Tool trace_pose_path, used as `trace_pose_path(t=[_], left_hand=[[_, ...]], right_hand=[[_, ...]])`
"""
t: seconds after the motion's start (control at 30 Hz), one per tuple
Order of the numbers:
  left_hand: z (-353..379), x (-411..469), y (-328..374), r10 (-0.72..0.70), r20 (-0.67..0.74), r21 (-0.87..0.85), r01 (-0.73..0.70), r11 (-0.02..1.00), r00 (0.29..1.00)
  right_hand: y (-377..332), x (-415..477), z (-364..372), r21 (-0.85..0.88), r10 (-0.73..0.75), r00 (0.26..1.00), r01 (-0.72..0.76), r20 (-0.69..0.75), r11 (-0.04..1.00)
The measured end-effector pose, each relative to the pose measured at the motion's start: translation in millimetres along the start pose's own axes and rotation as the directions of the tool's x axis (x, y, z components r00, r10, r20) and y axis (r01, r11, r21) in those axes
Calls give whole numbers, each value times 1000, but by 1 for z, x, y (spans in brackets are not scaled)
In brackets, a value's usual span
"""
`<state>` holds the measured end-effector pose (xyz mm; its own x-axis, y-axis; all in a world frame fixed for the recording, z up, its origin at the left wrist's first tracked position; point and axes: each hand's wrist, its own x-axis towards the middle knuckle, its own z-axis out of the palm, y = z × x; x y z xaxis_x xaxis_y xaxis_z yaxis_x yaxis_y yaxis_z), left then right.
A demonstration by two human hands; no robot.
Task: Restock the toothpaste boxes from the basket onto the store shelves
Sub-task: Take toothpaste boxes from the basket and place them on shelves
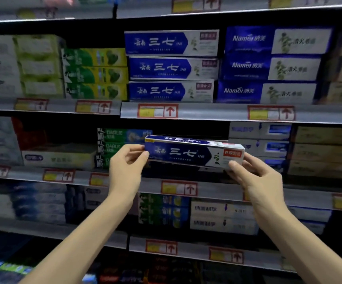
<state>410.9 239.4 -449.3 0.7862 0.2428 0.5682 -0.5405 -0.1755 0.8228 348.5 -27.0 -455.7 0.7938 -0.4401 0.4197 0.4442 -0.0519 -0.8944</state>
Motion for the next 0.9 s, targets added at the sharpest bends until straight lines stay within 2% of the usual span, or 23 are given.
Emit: trace_pose_path(t=[0.23,0.37,0.4,0.47,0.53,0.57,0.73,0.9], left_hand=[[21,45,1,20,-115,-72,-29,997,993],[33,72,-7,-10,-139,-65,1,998,990],[36,77,-8,-21,-147,-70,11,997,989],[43,87,-10,-45,-160,-97,30,995,986],[49,93,-13,-56,-156,-120,37,992,986],[51,94,-16,-62,-149,-117,45,992,987],[56,90,-34,-97,-117,-51,91,995,988],[54,86,-34,-90,-131,-29,87,996,987]], right_hand=[[2,87,30,-176,-11,997,-2,-70,984],[-2,123,50,-170,25,995,-41,-94,985],[-6,130,55,-223,6,997,-23,-75,975],[-9,146,61,-433,-64,997,36,-51,900],[-9,151,64,-508,-92,993,39,-80,860],[-6,152,64,-491,-92,991,30,-102,871],[4,148,62,-619,-45,993,-31,-107,784],[8,146,66,-600,-46,987,-57,-155,798]])
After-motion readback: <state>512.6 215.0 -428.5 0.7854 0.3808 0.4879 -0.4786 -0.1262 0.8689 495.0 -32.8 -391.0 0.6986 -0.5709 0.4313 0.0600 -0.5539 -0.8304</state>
